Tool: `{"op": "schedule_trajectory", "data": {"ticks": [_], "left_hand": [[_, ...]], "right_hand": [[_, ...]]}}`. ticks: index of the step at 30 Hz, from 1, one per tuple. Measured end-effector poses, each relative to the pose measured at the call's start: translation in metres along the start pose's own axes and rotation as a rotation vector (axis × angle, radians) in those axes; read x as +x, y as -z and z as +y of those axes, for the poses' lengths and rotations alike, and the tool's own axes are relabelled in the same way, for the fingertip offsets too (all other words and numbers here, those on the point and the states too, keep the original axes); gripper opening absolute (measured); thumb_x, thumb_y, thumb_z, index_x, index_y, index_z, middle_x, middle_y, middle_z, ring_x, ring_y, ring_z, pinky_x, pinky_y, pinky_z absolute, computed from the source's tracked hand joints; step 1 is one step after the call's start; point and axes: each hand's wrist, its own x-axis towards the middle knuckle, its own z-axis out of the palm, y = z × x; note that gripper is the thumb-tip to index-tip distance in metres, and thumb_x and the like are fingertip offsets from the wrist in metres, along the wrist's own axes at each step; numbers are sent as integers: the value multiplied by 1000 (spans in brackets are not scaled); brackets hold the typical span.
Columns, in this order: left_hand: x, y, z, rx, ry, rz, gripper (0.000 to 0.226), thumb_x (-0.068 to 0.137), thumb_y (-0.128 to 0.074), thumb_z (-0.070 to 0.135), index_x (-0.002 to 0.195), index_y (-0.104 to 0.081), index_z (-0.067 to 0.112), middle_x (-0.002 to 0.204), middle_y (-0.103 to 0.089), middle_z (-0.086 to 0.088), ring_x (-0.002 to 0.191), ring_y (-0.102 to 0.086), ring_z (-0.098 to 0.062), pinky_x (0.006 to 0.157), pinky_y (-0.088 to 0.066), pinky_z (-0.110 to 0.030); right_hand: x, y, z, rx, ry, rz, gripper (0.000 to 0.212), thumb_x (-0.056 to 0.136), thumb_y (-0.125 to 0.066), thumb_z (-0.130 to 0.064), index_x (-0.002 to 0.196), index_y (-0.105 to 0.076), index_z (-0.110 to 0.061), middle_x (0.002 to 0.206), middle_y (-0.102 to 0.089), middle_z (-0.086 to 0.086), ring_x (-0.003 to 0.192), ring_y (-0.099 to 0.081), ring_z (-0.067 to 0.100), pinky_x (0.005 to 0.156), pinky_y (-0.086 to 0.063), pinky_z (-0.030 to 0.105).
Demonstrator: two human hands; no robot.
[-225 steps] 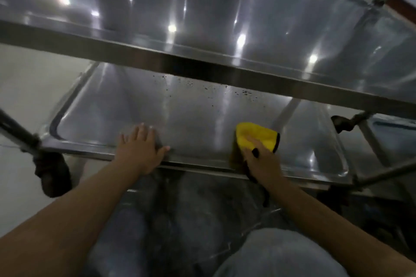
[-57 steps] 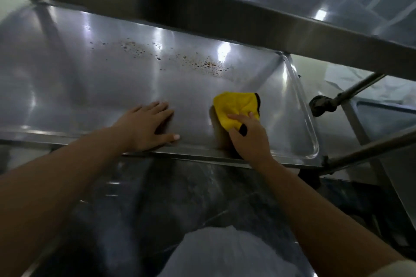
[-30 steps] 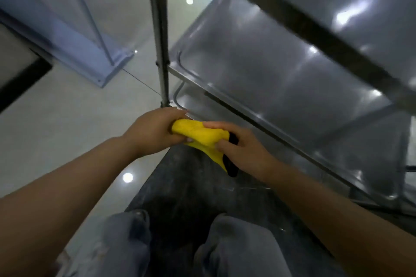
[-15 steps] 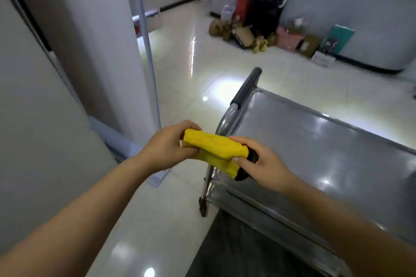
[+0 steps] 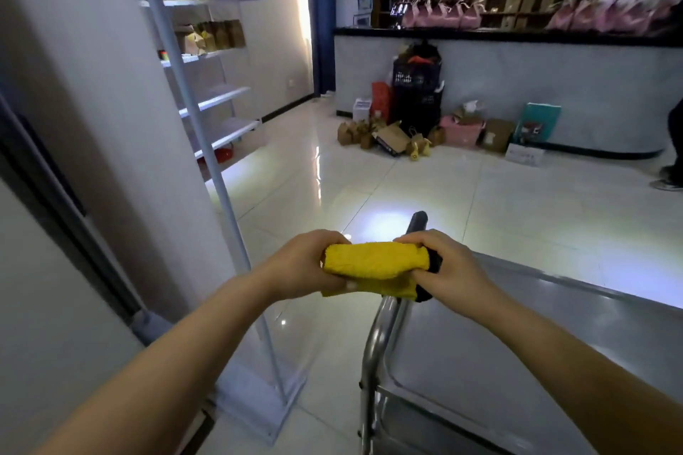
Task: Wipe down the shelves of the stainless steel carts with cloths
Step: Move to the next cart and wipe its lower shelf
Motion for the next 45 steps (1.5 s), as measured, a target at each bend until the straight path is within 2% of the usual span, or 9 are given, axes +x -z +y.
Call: {"op": "schedule_trajectory", "data": {"ticks": [7, 11, 19, 23, 26, 32, 35, 41, 45], "left_hand": [[87, 11, -40, -115, -26, -139, 38, 72, -76, 53, 96, -55, 32, 92, -58, 5, 88, -58, -13, 69, -45, -21], [153, 9, -64, -180, -120, -157, 39, 75, -67, 51, 103, -58, 26, 98, -62, 3, 94, -59, -14, 79, -51, -31], [264, -12, -48, -82, -422, -412, 30, 73, -63, 41, 101, -62, 29, 96, -65, 12, 92, -60, -7, 79, -51, -28], [296, -36, -19, -27, -588, -513, 33, 79, -72, 24, 104, -58, 38, 96, -62, 19, 92, -58, -8, 80, -49, -31], [315, -56, 2, 2, -714, -539, 36, 81, -71, 24, 115, -60, 29, 107, -66, 8, 97, -60, -15, 85, -50, -35], [359, -101, 39, 43, -914, -501, 40, 84, -70, 18, 121, -60, 25, 112, -68, 7, 93, -58, -11, 81, -46, -26], [396, -132, 56, 42, -999, -575, 37, 84, -71, 15, 119, -61, 21, 109, -69, 4, 93, -62, -17, 80, -46, -26], [480, -199, 78, 27, -1101, -727, 35, 79, -72, 37, 112, -62, 32, 101, -68, 15, 88, -61, -6, 80, -51, -31], [518, -231, 79, -11, -1144, -782, 42, 75, -68, 50, 110, -65, 27, 97, -68, 8, 81, -62, -11, 74, -51, -31]], "right_hand": [[69, 6, 40, 6, -82, 110, 58, 77, -64, 1, 104, -57, -50, 107, -60, -22, 103, -55, -7, 81, -45, 9], [95, 6, 62, -64, -145, 234, 50, 77, -64, 6, 110, -62, -31, 104, -62, -16, 99, -58, 2, 85, -44, 12], [71, 11, 80, -195, -478, 483, 43, 85, -56, -4, 115, -56, -35, 101, -60, -13, 89, -57, -3, 64, -45, 4], [43, 24, 86, -285, -594, 611, 47, 84, -59, -4, 126, -56, -25, 111, -63, -1, 96, -59, 14, 76, -47, 15], [26, 40, 90, -328, -619, 681, 42, 84, -60, -3, 122, -59, -21, 111, -65, 0, 96, -59, 14, 82, -49, 22], [2, 56, 110, -339, -753, 794, 41, 88, -61, -13, 121, -55, -37, 103, -57, -19, 93, -55, 6, 75, -41, 12], [1, 63, 127, -333, -813, 864, 40, 88, -60, -15, 117, -54, -43, 105, -59, -19, 96, -59, 9, 78, -46, 20], [22, 62, 169, -356, -1003, 1051, 28, 87, -63, -14, 113, -62, -25, 104, -67, -7, 96, -62, 16, 83, -51, 39], [60, 59, 182, -390, -1116, 1154, 26, 85, -63, -7, 111, -65, -14, 101, -67, 2, 93, -62, 21, 81, -49, 38]]}}
